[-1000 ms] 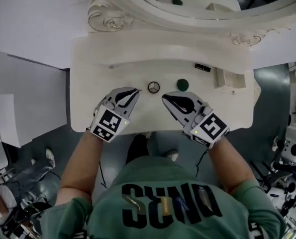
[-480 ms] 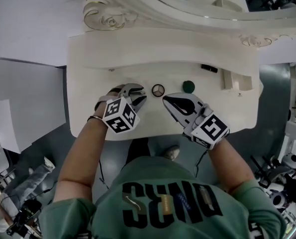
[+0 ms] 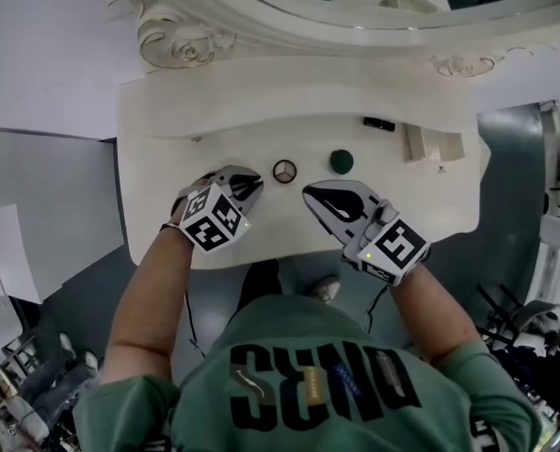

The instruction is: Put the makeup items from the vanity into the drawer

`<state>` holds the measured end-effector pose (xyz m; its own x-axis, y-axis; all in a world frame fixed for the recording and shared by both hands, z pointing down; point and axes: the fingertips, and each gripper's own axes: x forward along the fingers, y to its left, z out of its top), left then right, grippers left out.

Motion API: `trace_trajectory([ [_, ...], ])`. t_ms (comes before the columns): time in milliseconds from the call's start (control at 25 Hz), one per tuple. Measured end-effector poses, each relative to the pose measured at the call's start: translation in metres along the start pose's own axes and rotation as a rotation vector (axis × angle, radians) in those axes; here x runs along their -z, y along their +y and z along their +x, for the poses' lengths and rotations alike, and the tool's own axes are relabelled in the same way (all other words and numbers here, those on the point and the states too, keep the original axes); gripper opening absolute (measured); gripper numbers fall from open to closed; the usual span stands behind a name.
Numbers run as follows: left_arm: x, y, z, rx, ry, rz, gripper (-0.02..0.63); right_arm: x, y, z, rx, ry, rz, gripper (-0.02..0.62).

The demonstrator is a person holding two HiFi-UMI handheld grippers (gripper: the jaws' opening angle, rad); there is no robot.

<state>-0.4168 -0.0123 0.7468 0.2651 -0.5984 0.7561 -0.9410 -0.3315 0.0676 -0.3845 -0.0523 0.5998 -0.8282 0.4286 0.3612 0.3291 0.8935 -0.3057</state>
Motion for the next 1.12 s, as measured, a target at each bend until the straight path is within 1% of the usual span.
trace_trajectory([
  [80,-0.016,-0.004,-0.019,-0.029,-0.055,-0.046,0.038,-0.006,0.003,-0.016,0.012,-0.015,0.007,0.011],
  [160,-0.046,-0.009,-0.042,-0.054,-0.144,-0.086,0.038,-0.014,0.003,-0.038,0.044,-0.041,0.02,0.011],
  [280,-0.112,-0.023,-0.068,-0.053,-0.305,-0.089,0.038,-0.032,-0.001,-0.088,0.133,-0.102,0.028,0.011],
  [400,-0.183,-0.058,-0.082,-0.016,-0.433,-0.07,0.04,-0.05,0.002,-0.156,0.222,-0.176,0.042,0.011],
  [560,-0.275,-0.13,-0.087,0.086,-0.559,-0.044,0.038,-0.065,0.02,-0.261,0.345,-0.266,0.043,0.011],
  [760,-0.367,-0.235,-0.082,0.22,-0.654,0.031,0.04,-0.057,0.052,-0.391,0.505,-0.329,0.037,0.011],
  [960,-0.432,-0.331,-0.076,0.355,-0.73,0.1,0.039,-0.034,0.082,-0.503,0.681,-0.377,0.056,0.011],
  [1040,-0.451,-0.361,-0.075,0.42,-0.75,0.116,0.039,-0.025,0.094,-0.537,0.751,-0.4,0.06,0.011],
  [1120,-0.464,-0.388,-0.076,0.478,-0.762,0.123,0.04,-0.016,0.108,-0.565,0.802,-0.416,0.068,0.011],
])
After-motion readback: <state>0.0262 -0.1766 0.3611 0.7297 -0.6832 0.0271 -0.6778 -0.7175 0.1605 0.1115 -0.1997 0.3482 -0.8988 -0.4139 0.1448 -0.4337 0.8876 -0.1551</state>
